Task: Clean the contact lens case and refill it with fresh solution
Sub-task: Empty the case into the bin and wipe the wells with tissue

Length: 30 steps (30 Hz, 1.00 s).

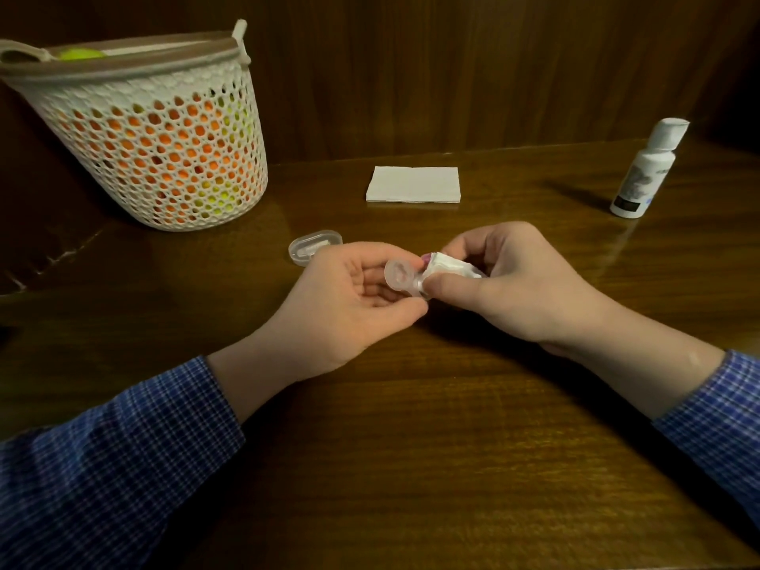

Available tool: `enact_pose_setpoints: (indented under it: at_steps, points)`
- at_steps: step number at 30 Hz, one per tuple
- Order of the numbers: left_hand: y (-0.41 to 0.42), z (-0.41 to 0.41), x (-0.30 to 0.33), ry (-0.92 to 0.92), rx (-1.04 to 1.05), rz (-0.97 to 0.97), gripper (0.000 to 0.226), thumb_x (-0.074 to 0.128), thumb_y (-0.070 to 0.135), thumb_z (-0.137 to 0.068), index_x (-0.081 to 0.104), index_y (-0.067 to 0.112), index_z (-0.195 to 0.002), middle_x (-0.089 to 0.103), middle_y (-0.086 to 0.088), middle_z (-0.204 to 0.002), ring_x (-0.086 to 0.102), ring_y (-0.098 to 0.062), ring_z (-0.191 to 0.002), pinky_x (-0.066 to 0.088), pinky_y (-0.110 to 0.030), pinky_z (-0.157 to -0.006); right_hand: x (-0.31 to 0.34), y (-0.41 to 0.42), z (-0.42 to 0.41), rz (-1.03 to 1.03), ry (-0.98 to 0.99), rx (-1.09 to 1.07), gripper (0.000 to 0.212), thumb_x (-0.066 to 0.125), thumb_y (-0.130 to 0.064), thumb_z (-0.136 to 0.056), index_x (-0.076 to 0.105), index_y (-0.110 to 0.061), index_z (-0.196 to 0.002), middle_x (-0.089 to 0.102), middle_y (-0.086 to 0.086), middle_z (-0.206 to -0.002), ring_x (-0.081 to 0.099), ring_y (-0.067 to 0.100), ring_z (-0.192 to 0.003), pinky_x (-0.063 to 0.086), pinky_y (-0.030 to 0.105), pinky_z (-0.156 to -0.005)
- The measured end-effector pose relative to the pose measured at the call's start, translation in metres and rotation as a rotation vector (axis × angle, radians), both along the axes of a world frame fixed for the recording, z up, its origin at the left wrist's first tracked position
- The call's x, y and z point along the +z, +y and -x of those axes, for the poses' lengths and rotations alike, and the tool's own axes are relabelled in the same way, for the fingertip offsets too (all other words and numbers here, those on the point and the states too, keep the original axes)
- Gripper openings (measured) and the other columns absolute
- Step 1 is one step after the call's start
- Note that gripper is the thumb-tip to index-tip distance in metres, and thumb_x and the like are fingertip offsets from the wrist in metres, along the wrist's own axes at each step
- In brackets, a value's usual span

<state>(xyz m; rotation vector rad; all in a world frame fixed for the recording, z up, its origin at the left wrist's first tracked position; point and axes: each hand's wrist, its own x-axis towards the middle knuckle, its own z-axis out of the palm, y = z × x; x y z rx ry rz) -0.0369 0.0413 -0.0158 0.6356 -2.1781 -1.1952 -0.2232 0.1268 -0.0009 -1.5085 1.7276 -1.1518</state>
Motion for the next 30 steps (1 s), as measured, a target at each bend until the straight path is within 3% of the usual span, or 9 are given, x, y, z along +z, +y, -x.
enact_pose_setpoints:
  at_steps: [4, 9, 16, 18, 20, 23, 25, 27, 30]
  points:
    - [0.001, -0.002, 0.002, -0.014, 0.013, 0.014, 0.036, 0.083, 0.007, -0.080, 0.075, 0.023, -0.111, 0.079, 0.010, -0.101, 0.076, -0.010, -0.095, 0.063, -0.028, -0.082, 0.000, 0.001, -0.002, 0.017, 0.026, 0.006, 0.014, 0.082, -0.032, -0.081, 0.077, -0.019, -0.083, 0.076, 0.001, -0.081, 0.070, 0.017, -0.074, 0.056, 0.024, -0.058]
    - [0.008, -0.001, 0.003, -0.029, 0.086, 0.083, 0.033, 0.086, 0.009, -0.077, 0.075, 0.023, -0.105, 0.078, 0.009, -0.093, 0.076, -0.004, -0.088, 0.063, -0.023, -0.074, -0.001, 0.002, -0.003, 0.007, 0.070, 0.000, 0.019, 0.081, -0.037, -0.081, 0.077, -0.018, -0.082, 0.075, 0.003, -0.073, 0.068, 0.016, -0.064, 0.049, 0.015, -0.047]
    - [0.014, 0.000, 0.005, -0.010, 0.131, 0.145, 0.038, 0.082, 0.001, -0.079, 0.074, 0.017, -0.112, 0.076, 0.010, -0.101, 0.075, -0.002, -0.093, 0.062, -0.022, -0.078, -0.001, 0.000, -0.005, 0.052, 0.122, -0.056, 0.016, 0.079, -0.034, -0.086, 0.075, -0.019, -0.080, 0.071, 0.000, -0.065, 0.063, 0.004, -0.055, 0.041, 0.012, -0.042]
    - [0.011, -0.001, 0.009, -0.011, 0.067, -0.002, 0.042, 0.072, -0.011, -0.084, 0.071, 0.013, -0.120, 0.079, 0.000, -0.103, 0.076, -0.010, -0.096, 0.062, -0.025, -0.082, 0.000, 0.001, -0.002, 0.099, 0.123, -0.069, 0.015, 0.079, -0.032, -0.086, 0.074, -0.019, -0.080, 0.070, 0.000, -0.065, 0.062, 0.004, -0.054, 0.042, 0.012, -0.043]
    - [0.008, 0.005, 0.015, 0.054, 0.033, -0.361, 0.044, 0.057, -0.017, -0.090, 0.068, 0.010, -0.123, 0.079, -0.010, -0.101, 0.078, -0.019, -0.090, 0.063, -0.027, -0.077, 0.002, 0.002, 0.000, 0.172, 0.133, -0.079, 0.012, 0.079, -0.029, -0.087, 0.073, -0.021, -0.079, 0.068, -0.003, -0.064, 0.060, 0.002, -0.054, 0.042, 0.013, -0.045]
    - [0.005, 0.009, 0.022, 0.095, 0.058, -0.821, 0.040, 0.065, 0.013, -0.083, 0.067, 0.001, -0.121, 0.075, -0.017, -0.089, 0.073, -0.019, -0.071, 0.061, -0.026, -0.060, 0.002, 0.005, -0.002, 0.244, 0.222, -0.058, 0.008, 0.077, -0.026, -0.088, 0.074, -0.022, -0.081, 0.070, -0.007, -0.070, 0.064, 0.005, -0.066, 0.045, 0.014, -0.051]
    - [-0.001, 0.008, 0.021, 0.024, 0.005, -0.841, 0.043, 0.065, 0.030, -0.078, 0.073, 0.002, -0.110, 0.075, -0.011, -0.084, 0.070, -0.014, -0.070, 0.059, -0.024, -0.060, 0.001, 0.007, -0.006, 0.263, 0.275, -0.031, 0.006, 0.076, -0.026, -0.088, 0.075, -0.021, -0.084, 0.071, -0.008, -0.074, 0.065, 0.009, -0.073, 0.050, 0.018, -0.055]
    - [-0.005, 0.003, 0.016, -0.005, -0.061, -0.811, 0.033, 0.066, 0.027, -0.080, 0.080, 0.006, -0.101, 0.076, -0.008, -0.085, 0.071, -0.012, -0.073, 0.060, -0.023, -0.065, 0.000, 0.008, -0.008, 0.244, 0.279, -0.024, 0.006, 0.078, -0.027, -0.087, 0.076, -0.022, -0.085, 0.072, -0.009, -0.076, 0.066, 0.009, -0.077, 0.054, 0.020, -0.058]
    - [-0.010, -0.001, 0.010, 0.024, -0.099, -0.823, 0.033, 0.068, 0.021, -0.082, 0.079, 0.005, -0.108, 0.078, -0.008, -0.095, 0.075, -0.012, -0.084, 0.060, -0.024, -0.074, 0.002, 0.006, -0.009, 0.161, 0.244, -0.067, 0.015, 0.080, -0.033, -0.083, 0.074, -0.022, -0.075, 0.071, -0.005, -0.068, 0.067, 0.007, -0.071, 0.049, 0.014, -0.050]
